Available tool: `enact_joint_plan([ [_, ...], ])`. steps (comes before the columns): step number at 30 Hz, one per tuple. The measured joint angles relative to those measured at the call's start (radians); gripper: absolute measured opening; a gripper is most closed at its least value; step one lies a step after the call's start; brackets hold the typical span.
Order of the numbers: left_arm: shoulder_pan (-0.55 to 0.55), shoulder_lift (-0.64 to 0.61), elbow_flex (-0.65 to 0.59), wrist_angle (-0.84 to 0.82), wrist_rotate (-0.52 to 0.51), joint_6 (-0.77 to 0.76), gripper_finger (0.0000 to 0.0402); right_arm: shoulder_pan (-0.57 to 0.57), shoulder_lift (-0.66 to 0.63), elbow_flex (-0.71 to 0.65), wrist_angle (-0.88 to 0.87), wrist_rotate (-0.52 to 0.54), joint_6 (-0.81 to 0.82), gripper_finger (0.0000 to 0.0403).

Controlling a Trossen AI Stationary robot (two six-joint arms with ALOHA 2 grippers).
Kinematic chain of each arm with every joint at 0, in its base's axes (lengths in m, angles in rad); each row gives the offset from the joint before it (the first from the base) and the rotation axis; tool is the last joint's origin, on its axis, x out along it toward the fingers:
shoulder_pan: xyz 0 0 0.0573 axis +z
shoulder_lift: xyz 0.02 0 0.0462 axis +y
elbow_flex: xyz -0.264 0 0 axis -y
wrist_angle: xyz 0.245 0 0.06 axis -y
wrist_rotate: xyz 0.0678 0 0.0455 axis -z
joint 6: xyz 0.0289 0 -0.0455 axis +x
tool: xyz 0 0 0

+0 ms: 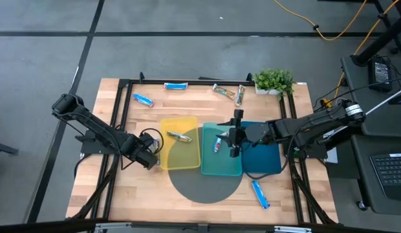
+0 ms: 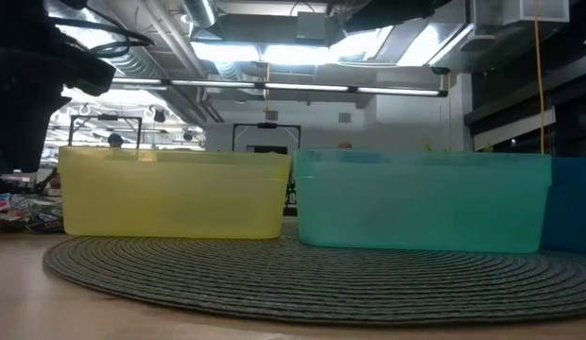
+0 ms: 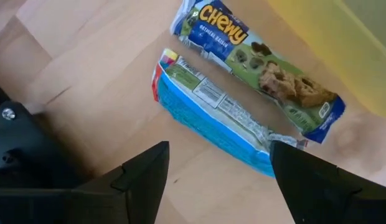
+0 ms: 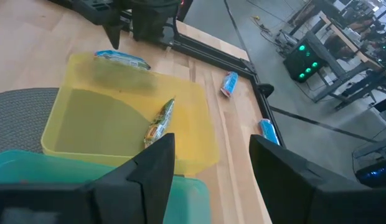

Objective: Pick and place Granola Bars by type
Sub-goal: Put the red granola bar into the green bin

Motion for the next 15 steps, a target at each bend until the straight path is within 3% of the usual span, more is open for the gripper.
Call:
enact_joint_plan([
  [15, 0.0, 0.062, 0.0, 0.024, -0.053, 0.016, 0.027, 0.0, 0.0, 0.0, -0.002, -0.002, 0.005, 0.0209],
])
